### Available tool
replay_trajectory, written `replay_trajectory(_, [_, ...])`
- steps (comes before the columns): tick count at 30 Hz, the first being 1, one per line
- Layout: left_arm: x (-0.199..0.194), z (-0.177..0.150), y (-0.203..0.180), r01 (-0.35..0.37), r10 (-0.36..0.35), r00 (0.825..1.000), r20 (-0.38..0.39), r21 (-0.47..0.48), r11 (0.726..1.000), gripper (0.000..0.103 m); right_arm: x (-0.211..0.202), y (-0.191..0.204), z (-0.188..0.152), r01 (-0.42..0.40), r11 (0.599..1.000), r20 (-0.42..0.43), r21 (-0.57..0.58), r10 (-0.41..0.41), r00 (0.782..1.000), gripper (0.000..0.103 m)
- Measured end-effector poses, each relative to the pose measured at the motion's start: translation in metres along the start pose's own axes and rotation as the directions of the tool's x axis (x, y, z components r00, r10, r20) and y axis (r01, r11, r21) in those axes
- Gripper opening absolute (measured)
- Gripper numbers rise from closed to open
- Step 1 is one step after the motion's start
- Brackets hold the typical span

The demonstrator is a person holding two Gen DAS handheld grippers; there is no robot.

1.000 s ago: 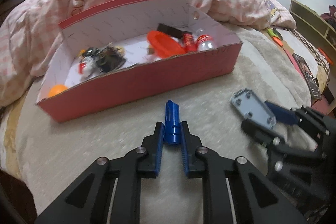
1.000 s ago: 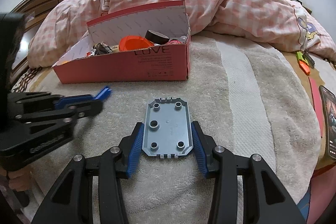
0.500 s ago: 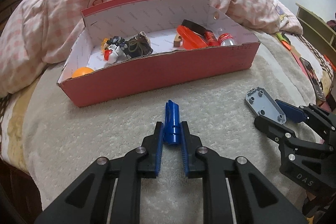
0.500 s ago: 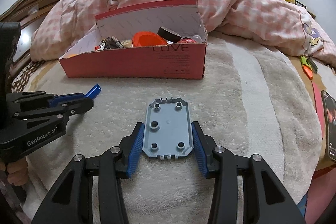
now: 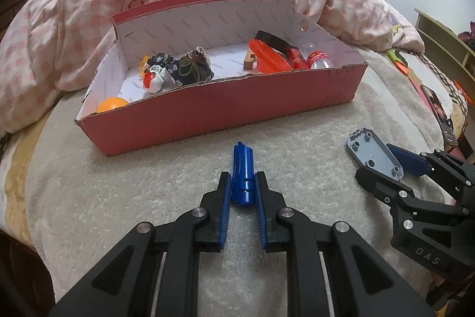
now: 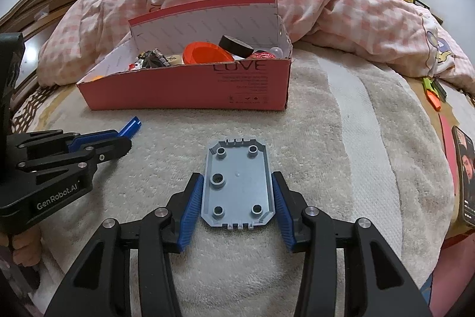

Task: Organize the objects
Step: 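Carry the blue marker and grey plate over the shoebox with both tools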

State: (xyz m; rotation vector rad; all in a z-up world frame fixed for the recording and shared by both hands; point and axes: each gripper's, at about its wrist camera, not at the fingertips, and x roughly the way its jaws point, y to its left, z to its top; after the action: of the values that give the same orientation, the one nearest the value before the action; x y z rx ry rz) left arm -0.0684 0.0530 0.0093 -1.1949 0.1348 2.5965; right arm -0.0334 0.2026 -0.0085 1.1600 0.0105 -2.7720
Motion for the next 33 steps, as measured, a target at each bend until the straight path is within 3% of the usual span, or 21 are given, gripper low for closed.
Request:
replay_trajectory(16, [-0.004, 0.001, 0.006, 0.041, -0.041, 0.999, 0.011, -0.021, 0.999, 0.014, -0.002, 0.000, 0.000, 0.008, 1.000, 0.007, 0.022, -0.008, 1.000, 0.045])
replay_trajectory(33, [-0.037, 0.024, 0.027, 0.001, 0.006, 0.993, 0.114, -0.064, 0.998, 0.014, -0.030, 0.031, 0.025, -0.136, 0.990, 0.090, -0.045, 0.140, 0.986, 0.045])
